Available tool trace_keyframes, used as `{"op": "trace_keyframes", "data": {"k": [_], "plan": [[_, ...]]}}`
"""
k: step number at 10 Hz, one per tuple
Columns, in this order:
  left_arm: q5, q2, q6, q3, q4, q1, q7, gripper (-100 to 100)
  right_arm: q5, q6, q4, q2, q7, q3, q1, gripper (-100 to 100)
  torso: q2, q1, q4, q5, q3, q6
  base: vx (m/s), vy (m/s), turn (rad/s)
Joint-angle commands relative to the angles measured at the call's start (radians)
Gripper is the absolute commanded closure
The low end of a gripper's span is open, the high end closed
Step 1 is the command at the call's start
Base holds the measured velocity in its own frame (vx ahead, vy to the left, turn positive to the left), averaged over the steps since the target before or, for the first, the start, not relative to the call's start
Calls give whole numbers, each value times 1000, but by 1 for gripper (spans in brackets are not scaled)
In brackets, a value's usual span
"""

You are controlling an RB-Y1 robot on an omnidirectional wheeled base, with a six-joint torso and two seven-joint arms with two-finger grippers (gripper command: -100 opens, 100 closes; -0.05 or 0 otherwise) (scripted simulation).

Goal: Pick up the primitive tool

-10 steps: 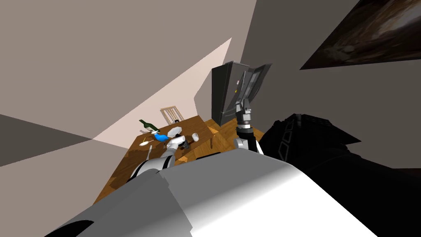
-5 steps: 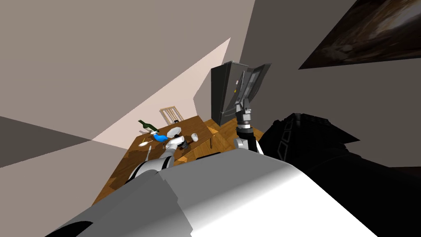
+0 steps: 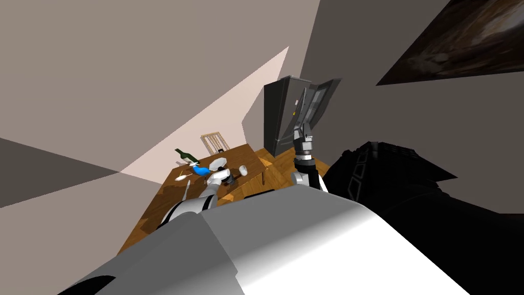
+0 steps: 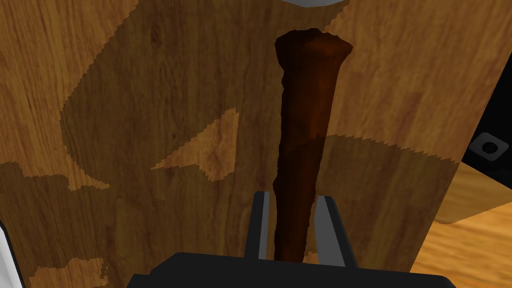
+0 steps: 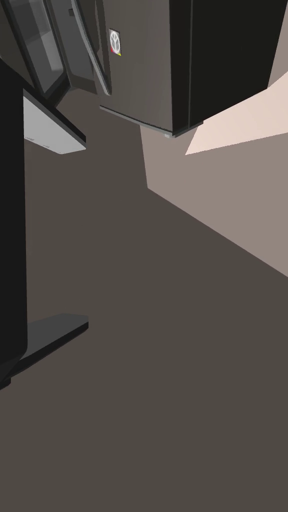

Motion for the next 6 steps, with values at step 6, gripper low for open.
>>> {"op": "trace_keyframes", "data": {"k": [6], "plan": [[-73, -77, 102, -61, -146, 15, 78, 100, 0, 0, 0, 0, 0, 0, 0, 0, 0, 0, 0, 0, 0, 0, 8, 40, 107]]}}
